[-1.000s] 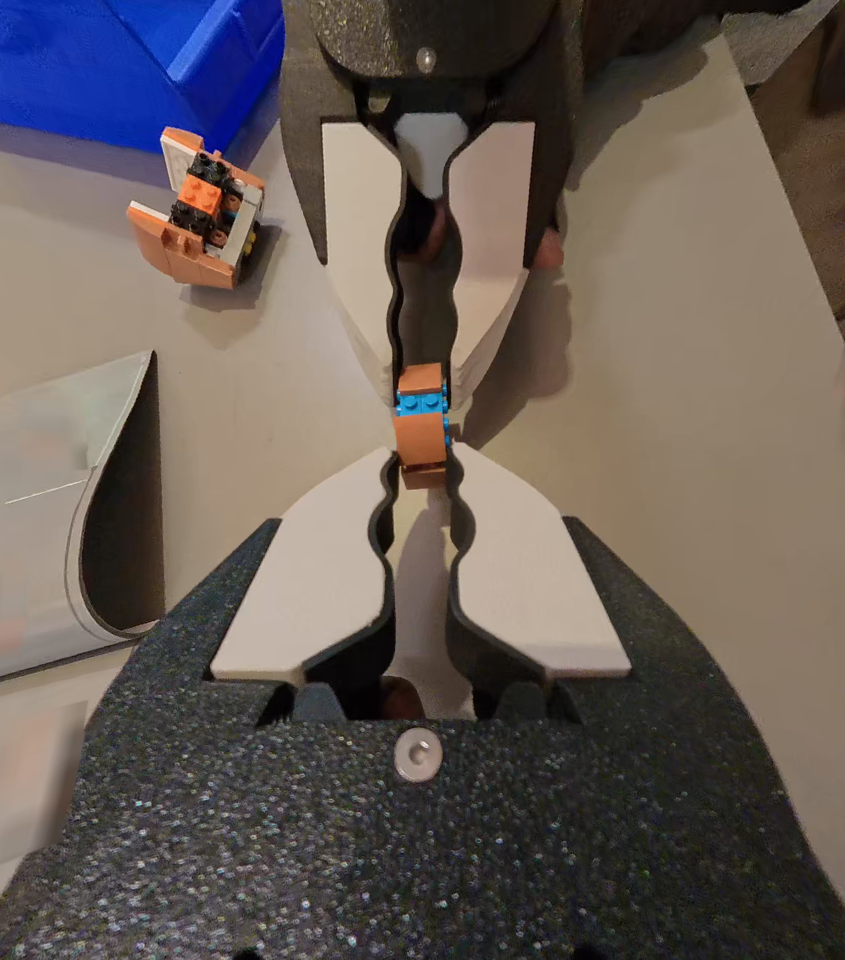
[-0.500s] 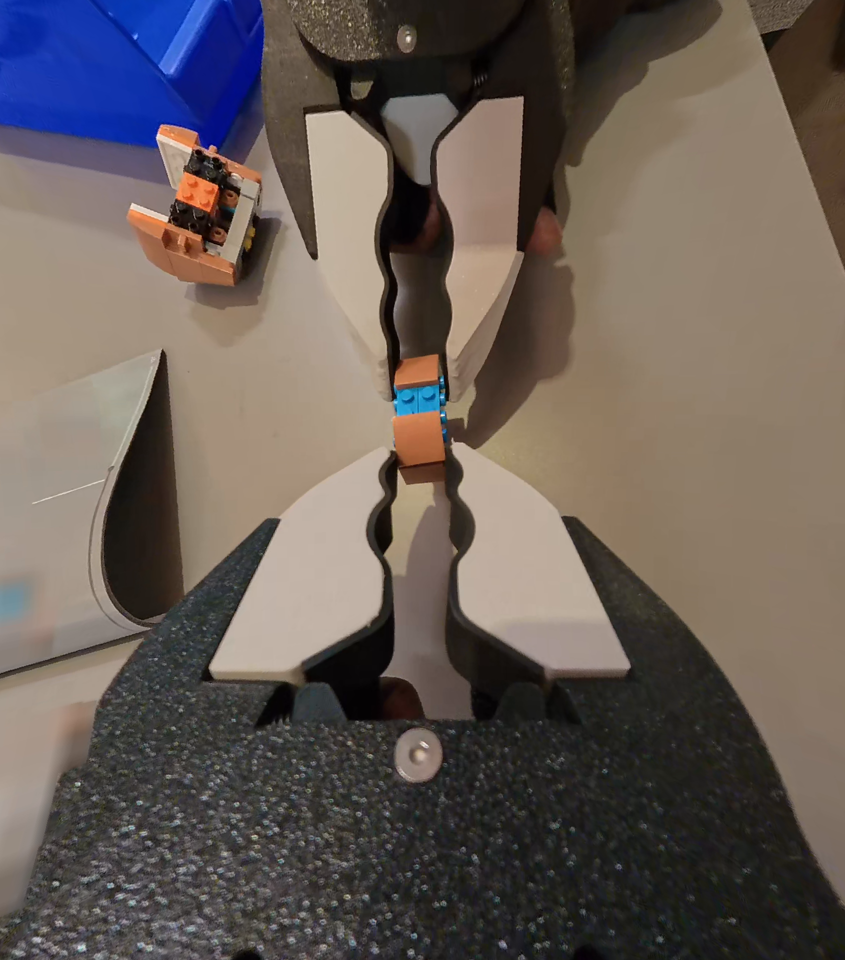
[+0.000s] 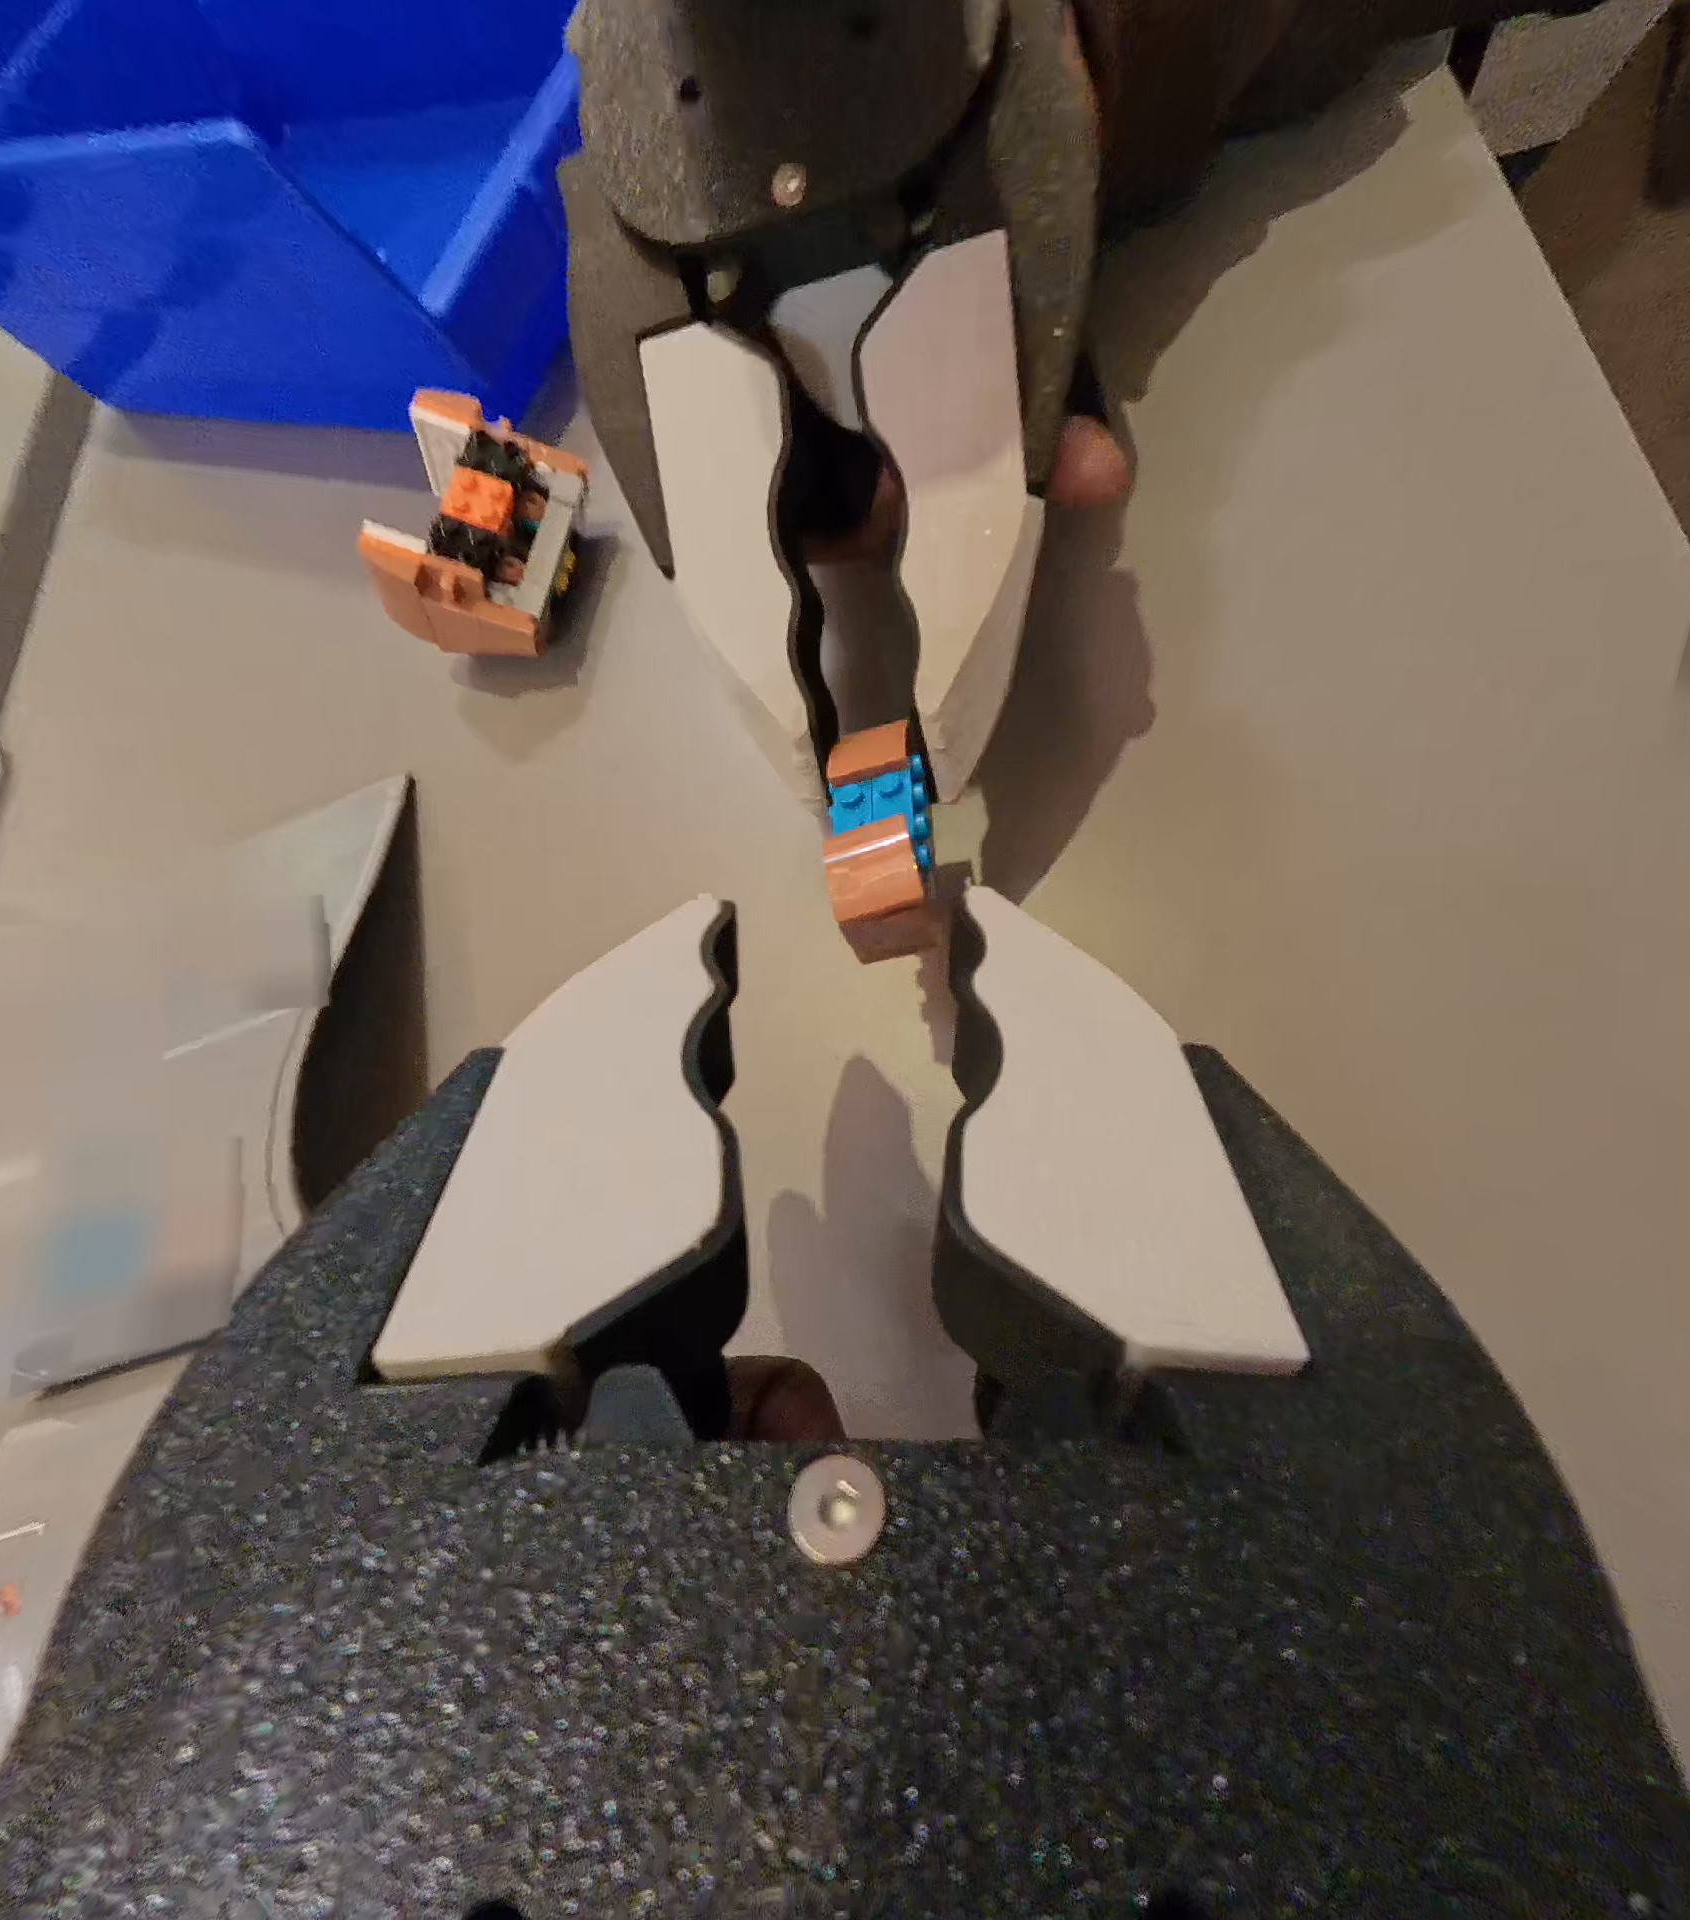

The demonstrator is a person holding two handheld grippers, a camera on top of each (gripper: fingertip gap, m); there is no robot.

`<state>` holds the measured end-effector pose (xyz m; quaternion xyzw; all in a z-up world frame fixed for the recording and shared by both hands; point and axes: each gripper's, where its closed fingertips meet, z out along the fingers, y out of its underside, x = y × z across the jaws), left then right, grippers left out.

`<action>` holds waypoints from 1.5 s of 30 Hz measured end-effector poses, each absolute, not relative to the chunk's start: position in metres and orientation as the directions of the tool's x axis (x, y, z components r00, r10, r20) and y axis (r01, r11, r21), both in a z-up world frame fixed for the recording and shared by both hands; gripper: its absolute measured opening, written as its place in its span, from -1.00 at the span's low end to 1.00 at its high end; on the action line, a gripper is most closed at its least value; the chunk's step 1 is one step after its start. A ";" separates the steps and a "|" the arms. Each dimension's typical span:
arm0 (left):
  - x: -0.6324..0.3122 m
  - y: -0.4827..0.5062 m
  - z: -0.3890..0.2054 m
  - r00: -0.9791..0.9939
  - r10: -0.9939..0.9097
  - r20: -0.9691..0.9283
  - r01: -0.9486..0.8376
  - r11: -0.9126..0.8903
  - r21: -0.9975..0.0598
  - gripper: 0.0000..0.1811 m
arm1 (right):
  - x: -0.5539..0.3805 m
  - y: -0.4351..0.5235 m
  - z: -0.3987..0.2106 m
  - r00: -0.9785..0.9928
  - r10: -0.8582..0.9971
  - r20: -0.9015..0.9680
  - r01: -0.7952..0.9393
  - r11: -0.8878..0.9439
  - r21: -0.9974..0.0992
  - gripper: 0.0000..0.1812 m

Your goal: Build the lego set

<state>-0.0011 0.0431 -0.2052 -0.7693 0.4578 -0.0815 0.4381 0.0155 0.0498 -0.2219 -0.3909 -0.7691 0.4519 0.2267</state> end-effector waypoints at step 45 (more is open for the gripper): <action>0.034 0.061 -0.175 0.111 -0.276 -0.955 -0.903 0.373 -0.213 -0.75 | 0.036 0.048 -0.183 -0.639 0.731 -0.239 0.432 0.083 -0.898 -0.78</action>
